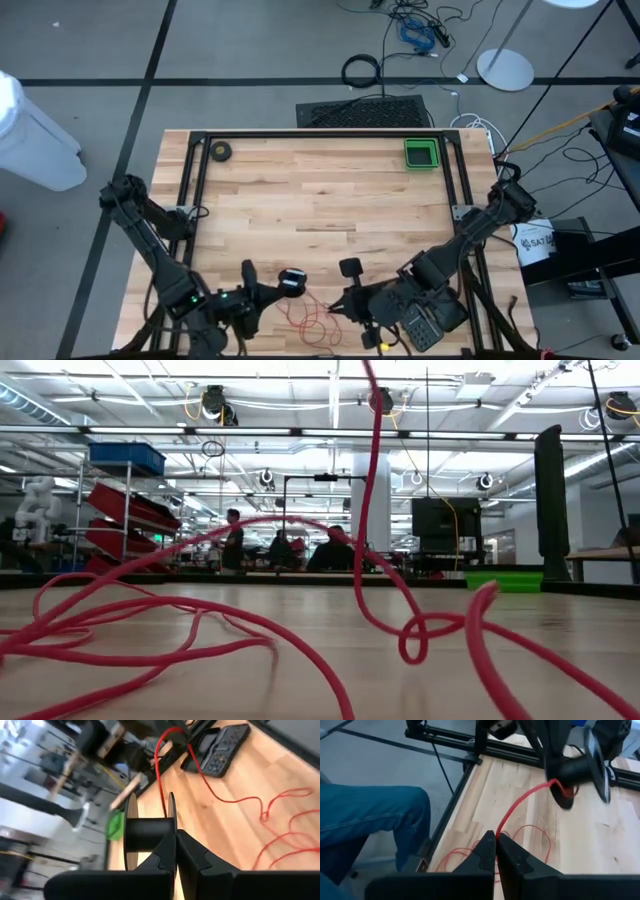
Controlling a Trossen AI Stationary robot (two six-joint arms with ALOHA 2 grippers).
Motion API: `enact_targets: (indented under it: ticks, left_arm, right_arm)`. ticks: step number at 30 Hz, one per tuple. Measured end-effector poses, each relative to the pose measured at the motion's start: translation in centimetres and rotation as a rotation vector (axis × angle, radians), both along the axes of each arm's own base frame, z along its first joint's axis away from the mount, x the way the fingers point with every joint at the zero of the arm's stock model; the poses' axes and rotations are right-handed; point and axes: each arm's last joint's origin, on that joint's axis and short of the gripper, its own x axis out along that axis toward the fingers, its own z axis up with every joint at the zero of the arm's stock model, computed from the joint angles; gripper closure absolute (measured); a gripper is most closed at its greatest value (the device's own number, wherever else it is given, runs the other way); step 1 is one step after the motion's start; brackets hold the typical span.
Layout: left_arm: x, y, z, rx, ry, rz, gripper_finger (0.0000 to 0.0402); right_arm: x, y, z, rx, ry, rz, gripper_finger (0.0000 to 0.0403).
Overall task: Coil cords
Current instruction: Coil the red wire on the black spool
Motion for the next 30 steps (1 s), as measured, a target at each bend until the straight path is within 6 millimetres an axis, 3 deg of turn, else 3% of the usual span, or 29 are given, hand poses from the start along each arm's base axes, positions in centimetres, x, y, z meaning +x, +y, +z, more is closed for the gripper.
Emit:
enact_targets:
  ticks: [10,19,30]
  left_arm:
    - [3.1,0.5,-0.9,-0.329,0.172,-0.210,0.0398]
    - [4.8,-0.5,-1.0,-0.335,0.122,-0.408,0.0400]
    - [4.9,-1.1,-0.9,-0.275,0.094,-0.502,0.0400]
  right_arm:
    - [-0.3,0.5,1.4,-0.057,-0.057,-0.024,0.0403]
    - [0.6,0.6,0.7,-0.127,-0.089,-0.019,0.0403]
    - [2.7,0.2,-0.5,-0.144,-0.117,-0.024,0.0403]
